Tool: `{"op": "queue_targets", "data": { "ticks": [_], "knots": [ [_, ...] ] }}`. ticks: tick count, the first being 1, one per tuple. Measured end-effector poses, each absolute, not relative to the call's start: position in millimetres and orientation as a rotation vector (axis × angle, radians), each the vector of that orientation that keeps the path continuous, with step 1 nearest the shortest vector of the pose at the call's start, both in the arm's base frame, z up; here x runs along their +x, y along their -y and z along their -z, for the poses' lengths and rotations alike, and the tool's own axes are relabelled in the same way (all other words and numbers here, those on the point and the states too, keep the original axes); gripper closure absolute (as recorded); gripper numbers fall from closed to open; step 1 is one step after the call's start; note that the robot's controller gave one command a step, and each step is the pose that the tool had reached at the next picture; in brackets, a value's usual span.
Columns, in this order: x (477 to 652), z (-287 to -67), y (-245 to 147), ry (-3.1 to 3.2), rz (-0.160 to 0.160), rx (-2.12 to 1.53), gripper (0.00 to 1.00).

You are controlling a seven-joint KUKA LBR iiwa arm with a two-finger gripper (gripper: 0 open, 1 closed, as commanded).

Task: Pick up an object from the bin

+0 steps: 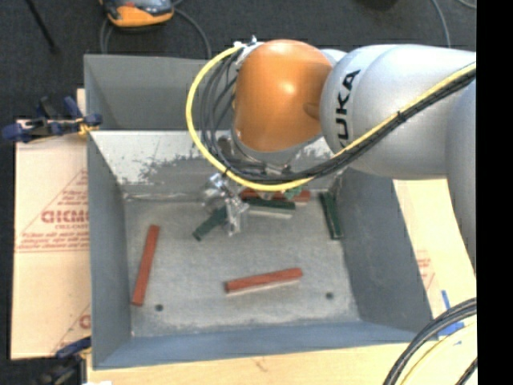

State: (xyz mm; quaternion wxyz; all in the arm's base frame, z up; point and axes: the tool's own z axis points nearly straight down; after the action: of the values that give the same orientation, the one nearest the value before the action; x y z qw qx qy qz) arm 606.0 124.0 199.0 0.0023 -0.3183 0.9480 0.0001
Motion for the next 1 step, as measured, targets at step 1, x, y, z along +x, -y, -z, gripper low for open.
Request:
{"op": "queue_targets", "data": {
  "ticks": [1],
  "knots": [
    [605.9, -198.8, -124.1, -2.975, -0.002, -0.997, 1.0]
  ]
}}
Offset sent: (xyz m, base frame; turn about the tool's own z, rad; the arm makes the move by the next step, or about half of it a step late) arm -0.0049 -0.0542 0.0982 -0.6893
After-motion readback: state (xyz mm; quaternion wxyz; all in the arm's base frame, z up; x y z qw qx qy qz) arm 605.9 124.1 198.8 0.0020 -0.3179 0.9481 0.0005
